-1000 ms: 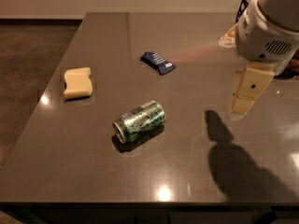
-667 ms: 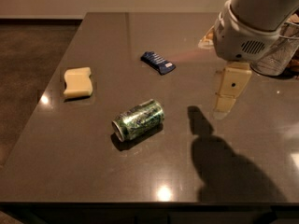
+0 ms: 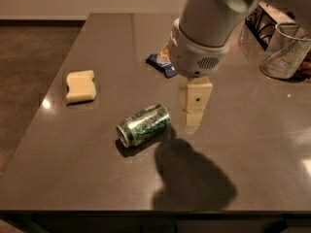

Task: Place green can upright

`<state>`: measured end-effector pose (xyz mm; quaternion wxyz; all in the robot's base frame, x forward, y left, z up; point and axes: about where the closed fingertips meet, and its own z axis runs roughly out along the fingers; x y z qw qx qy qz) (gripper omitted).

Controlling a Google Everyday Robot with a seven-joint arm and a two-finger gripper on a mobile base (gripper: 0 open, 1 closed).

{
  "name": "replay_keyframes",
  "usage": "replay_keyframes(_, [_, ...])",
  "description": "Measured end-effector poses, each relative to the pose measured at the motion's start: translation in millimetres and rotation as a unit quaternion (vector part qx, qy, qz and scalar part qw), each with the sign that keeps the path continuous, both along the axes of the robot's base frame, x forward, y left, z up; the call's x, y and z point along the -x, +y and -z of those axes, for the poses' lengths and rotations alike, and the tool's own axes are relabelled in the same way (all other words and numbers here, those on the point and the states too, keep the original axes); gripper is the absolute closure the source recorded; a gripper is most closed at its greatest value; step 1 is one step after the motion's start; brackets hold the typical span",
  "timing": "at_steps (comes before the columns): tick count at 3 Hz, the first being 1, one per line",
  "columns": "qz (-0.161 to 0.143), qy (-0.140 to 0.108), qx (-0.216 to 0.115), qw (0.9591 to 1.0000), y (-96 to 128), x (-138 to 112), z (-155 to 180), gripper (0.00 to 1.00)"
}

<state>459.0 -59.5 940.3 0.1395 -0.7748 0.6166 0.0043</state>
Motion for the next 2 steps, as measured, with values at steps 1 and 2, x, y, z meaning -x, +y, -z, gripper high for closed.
replay_keyframes(1, [-0.061, -0.001, 0.006, 0.9981, 40, 7, 13, 0.0])
replay_keyframes(2, [-0.106, 0.016, 0.017, 0.9941, 72, 16, 31, 0.0])
